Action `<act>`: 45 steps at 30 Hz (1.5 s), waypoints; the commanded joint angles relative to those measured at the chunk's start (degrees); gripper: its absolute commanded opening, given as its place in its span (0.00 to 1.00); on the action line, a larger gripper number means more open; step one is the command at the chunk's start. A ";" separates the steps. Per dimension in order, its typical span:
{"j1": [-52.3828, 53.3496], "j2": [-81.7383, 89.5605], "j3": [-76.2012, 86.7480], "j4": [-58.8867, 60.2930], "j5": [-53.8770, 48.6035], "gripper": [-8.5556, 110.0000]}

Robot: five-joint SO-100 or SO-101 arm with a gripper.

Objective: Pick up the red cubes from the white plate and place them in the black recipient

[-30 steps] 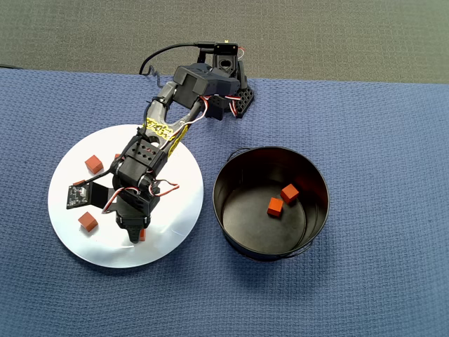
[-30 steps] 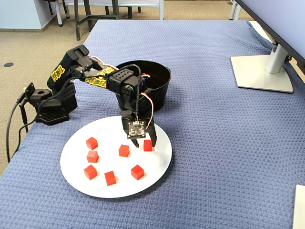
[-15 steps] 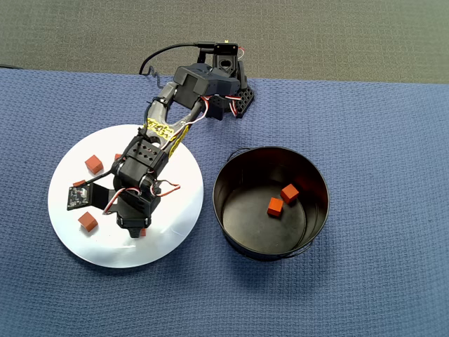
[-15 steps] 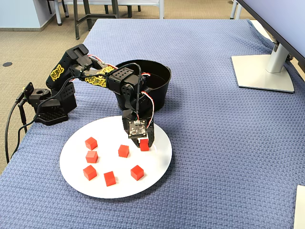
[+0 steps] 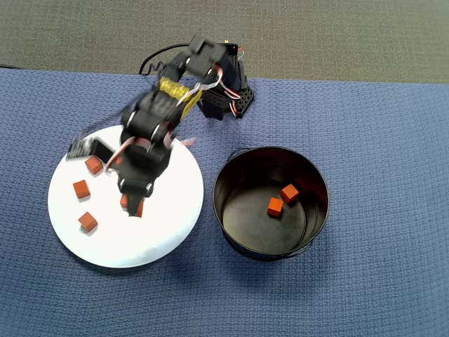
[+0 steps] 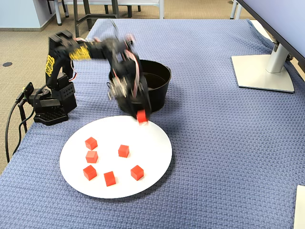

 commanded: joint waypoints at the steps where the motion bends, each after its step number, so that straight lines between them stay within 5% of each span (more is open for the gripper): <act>1: -6.50 14.59 0.35 4.48 2.81 0.07; 13: -36.65 28.13 24.08 -3.16 11.69 0.07; 16: -41.66 28.39 28.13 -5.98 12.04 0.31; 18: -41.75 28.04 26.98 -5.45 12.30 0.37; 33: -1.76 11.69 14.50 -3.43 0.00 0.31; 45: 10.46 -2.99 13.62 -3.87 -7.29 0.25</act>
